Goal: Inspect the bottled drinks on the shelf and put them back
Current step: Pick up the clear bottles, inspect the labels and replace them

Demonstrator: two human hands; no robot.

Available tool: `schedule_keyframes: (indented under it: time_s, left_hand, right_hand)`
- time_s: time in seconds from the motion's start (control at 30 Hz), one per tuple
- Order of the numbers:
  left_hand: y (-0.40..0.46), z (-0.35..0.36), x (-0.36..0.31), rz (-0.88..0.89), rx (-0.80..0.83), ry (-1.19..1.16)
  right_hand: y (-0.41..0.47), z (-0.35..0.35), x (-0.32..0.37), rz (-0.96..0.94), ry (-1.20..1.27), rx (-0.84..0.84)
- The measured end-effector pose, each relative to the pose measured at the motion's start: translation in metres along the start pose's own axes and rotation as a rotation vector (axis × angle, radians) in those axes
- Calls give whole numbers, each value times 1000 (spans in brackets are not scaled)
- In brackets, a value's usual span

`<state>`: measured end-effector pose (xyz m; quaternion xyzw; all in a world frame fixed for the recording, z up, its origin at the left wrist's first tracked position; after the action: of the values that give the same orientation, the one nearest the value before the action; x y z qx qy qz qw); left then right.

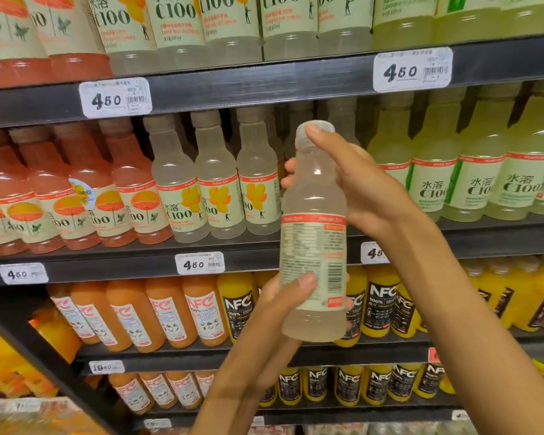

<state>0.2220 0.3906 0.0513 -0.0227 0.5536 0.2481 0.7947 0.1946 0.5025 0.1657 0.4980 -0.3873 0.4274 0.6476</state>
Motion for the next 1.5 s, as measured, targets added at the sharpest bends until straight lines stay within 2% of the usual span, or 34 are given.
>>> schedule_keyframes:
  time_s: [0.1, 0.2, 0.27, 0.33, 0.4, 0.5, 0.6, 0.73, 0.83, 0.9, 1.0, 1.03, 1.1, 1.17, 1.23, 1.4, 1.5]
  left_hand:
    - [0, 26, 1, -41, 222, -254]
    - [1, 31, 9, -78, 251, -171]
    - [1, 15, 6, -64, 143, 23]
    - [2, -4, -2, -47, -4, 191]
    - [6, -7, -8, -3, -68, 274]
    - [9, -4, -7, 10, -146, 291]
    - [11, 1, -7, 0, -83, 74]
    - [11, 28, -1, -122, 163, -411]
    - [12, 29, 10, -151, 187, -533]
    - [9, 22, 14, -168, 174, -443]
    - [7, -5, 8, -101, -12, 55]
    - [7, -10, 4, -87, -55, 144]
    - [6, -11, -1, -62, -94, 175]
    - [7, -7, -1, -51, -90, 106]
    - [8, -2, 2, -66, -72, -38]
    - [7, 24, -4, -129, 112, -511]
    - [1, 34, -4, -128, 184, -519]
  right_hand:
    - [0, 11, 0, 30, 275, 129]
    - [0, 19, 4, 27, 469, 215]
    - [-1, 14, 9, -2, 378, 193]
    - [-3, 1, 17, -71, 169, 67]
    - [-4, -9, 22, -128, 5, -69]
    - [-4, -14, 18, -118, -70, -166]
    - [-3, -13, 13, -95, 10, -122]
    - [-3, -2, -2, -9, 399, 30]
    - [-1, 3, -10, 17, 487, 39]
    - [0, 2, -10, 9, 457, 31]
    - [-2, -9, -4, -12, 311, -47]
    - [-2, -13, -3, -14, 243, -85]
    - [-3, -18, -3, 0, 162, -151]
    - [-2, -21, -6, 41, 138, -184]
    - [-1, -21, -9, 111, 174, -149]
    - [0, -17, -19, 140, 450, -88]
    - [0, -11, -31, 196, 532, -99]
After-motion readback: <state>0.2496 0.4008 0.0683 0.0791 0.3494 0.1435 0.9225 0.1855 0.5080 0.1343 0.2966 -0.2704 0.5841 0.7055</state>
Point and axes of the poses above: each hand's wrist, its own y-axis towards the middle knuckle, its own z-axis out of the palm, x = y × z, the point moved 7 cm from there along y, towards the middle knuckle, and after that the axes turned 4 degrees about x, right-handed, at the moved point
